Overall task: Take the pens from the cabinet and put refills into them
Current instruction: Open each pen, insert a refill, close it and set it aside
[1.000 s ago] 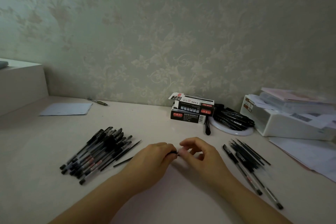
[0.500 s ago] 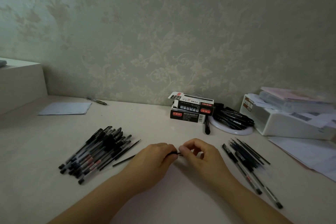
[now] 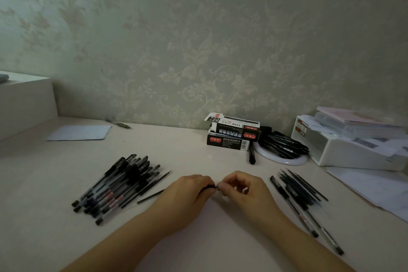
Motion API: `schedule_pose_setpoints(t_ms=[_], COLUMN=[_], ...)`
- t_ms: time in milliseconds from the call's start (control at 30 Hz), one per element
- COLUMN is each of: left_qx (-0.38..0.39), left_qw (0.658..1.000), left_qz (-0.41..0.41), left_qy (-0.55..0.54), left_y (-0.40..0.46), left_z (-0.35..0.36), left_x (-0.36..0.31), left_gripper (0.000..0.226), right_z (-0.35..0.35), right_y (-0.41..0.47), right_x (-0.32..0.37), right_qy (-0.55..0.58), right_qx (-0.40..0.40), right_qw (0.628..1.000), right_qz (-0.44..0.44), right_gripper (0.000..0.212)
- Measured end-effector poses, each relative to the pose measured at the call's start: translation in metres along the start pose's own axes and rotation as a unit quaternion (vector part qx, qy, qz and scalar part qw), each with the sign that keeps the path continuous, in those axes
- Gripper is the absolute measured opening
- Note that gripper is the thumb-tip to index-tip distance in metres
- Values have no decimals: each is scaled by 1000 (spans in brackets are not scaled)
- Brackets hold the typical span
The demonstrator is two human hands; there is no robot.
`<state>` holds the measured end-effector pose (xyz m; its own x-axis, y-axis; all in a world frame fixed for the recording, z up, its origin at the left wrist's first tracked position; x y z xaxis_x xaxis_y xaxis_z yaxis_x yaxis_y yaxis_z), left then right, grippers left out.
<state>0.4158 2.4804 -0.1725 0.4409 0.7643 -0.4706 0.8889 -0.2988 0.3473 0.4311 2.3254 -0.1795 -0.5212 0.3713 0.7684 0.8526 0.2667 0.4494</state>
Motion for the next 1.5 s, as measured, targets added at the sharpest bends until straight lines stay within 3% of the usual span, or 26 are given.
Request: schedule_pose_setpoints(t_ms=[267,333,433,567,800,1000,1233,1367,1500], left_qx=[-7,-7,-8,-16,-22,-41,-50,-55,-53], left_qw=[1000,1000,999,999,999,998,997,997,998], left_qz=[-22,-24,-28,-40,-46,-51,12,7,-2], left_qy=[-19,-17,-15,-3,18,-16,-53,-58,-39], left_y=[-5,-5,-5,-4,-4,-3,-4,-4,-5], left_z=[-7,-9,-10,-11,-9,-12,-12,-14,-15], left_x=[-2,-3,-3,0,3,2,-16,-17,-15], left_gripper=[13,14,16,19,20,20,21,21,21], right_z=[-21,-20,-6,14,15,6,-3,-5,-23], right_y=[-2,-2,-2,-5,-3,-2,-3,-4,-5], right_x=[-9,-7,5,14,8,16,14,12,-5], right_qy=[76,26,-75,-224,-212,-178,31,104,205], right_qx=[-136,-116,-24,63,54,3,-42,-58,-172], right_qw=[987,992,997,965,971,981,998,991,955], right_qz=[50,40,-20,-121,-101,-81,22,62,128], right_gripper=[13,14,16,12,14,13,12,14,14])
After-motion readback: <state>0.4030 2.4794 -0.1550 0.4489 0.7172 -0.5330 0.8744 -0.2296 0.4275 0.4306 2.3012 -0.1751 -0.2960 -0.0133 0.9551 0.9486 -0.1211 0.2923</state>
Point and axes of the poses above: each hand's wrist, its own y-axis towards the middle knuckle, its own z-axis out of the palm, x = y × z, the point moved 6 cm from there along y, towards the middle knuckle, and after that the axes turned 8 degrees about -z, right-handed, at the moved point
